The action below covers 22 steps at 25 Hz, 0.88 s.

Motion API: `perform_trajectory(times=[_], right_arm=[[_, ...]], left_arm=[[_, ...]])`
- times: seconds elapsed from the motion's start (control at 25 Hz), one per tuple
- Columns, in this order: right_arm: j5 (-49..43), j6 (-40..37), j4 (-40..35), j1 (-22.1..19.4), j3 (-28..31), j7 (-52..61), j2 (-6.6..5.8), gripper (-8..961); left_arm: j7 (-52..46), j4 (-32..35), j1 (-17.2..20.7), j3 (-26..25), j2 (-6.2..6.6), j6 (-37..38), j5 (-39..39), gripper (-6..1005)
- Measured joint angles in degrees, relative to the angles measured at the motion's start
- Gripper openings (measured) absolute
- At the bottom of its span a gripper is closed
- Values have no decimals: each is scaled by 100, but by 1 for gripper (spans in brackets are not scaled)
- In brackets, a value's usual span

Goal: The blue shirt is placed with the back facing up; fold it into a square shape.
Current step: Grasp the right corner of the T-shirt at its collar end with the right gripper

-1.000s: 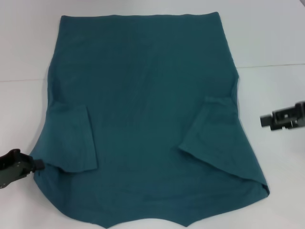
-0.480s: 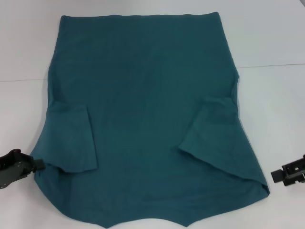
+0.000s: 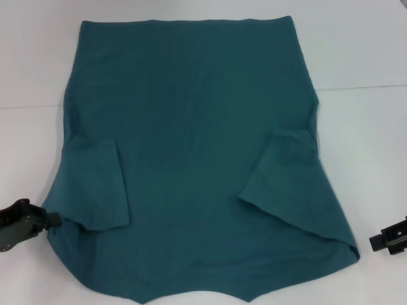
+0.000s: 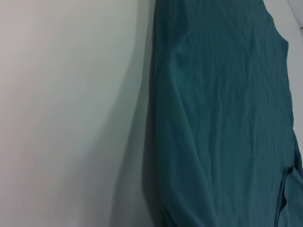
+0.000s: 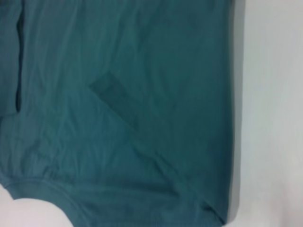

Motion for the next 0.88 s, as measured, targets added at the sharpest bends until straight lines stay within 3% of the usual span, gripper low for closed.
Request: perform_trajectory(times=[0.88], right_arm=[[-385,493,49,371,-196,51,357,574]], left_arm=[[0,1,19,-4,-4,-12,0,6]])
